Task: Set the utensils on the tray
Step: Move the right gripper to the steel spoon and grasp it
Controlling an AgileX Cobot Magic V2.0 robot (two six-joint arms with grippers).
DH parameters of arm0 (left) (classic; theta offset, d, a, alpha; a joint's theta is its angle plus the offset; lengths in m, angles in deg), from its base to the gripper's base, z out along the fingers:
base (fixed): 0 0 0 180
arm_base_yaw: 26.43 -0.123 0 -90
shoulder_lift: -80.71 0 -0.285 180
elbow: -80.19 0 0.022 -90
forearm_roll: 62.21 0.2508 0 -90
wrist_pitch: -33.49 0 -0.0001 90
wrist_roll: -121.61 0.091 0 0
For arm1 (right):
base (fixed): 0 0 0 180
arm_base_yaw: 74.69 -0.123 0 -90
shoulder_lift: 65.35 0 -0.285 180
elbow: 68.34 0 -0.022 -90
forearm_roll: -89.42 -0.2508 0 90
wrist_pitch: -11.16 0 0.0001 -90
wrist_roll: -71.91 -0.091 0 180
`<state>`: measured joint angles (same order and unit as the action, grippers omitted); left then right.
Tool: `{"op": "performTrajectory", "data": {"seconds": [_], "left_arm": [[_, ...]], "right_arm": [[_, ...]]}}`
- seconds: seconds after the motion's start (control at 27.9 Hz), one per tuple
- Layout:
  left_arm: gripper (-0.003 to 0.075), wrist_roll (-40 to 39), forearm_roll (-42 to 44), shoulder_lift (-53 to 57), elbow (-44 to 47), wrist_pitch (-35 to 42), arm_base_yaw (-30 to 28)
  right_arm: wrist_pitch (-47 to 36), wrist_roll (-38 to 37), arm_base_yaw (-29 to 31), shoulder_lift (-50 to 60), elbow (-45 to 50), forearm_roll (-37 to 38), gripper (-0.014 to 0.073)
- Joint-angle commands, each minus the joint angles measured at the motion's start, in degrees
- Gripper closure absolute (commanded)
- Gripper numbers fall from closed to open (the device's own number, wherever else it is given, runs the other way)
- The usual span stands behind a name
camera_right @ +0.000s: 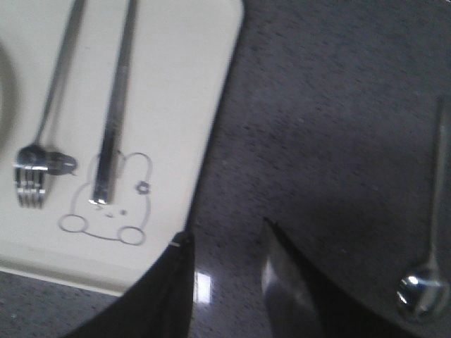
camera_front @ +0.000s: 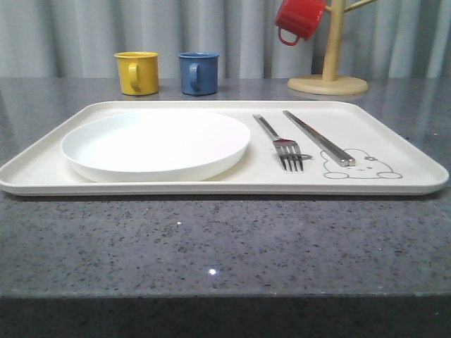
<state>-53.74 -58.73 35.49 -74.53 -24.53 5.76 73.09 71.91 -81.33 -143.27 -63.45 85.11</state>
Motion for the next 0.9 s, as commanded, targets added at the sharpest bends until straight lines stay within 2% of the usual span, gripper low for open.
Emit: {"op": "performTrajectory", "data": {"seconds": [0.0,0.18,0.39,0.79,0.86], "left_arm": [[0.0332,-0.47,-0.14,-0.08,-1.59,3.82,0.43],[0.0332,-0.47,-0.14,-0.08,-1.59,3.82,0.43],[0.0332,-0.47,-0.14,-0.08,-1.59,3.82,0.43],[0.0332,-0.47,-0.14,-0.08,-1.59,3.82,0.43],[0.0332,-0.47,-0.14,-0.08,-1.59,3.82,0.43]], "right_arm": [[0.25,2.63,6.43,2.87,1.07,0.86,0.0317],[-0.07,4.62,15.96,2.83,6.21,0.8,0.0317],[-1.19,5.7,23.5,1.12,8.82,0.8,0.0317],[-3.81,8.92,24.55,-7.21,8.77,0.8,0.0314],[-4.93,9.32,24.55,-8.66,8.77,0.91,0.0286]]}}
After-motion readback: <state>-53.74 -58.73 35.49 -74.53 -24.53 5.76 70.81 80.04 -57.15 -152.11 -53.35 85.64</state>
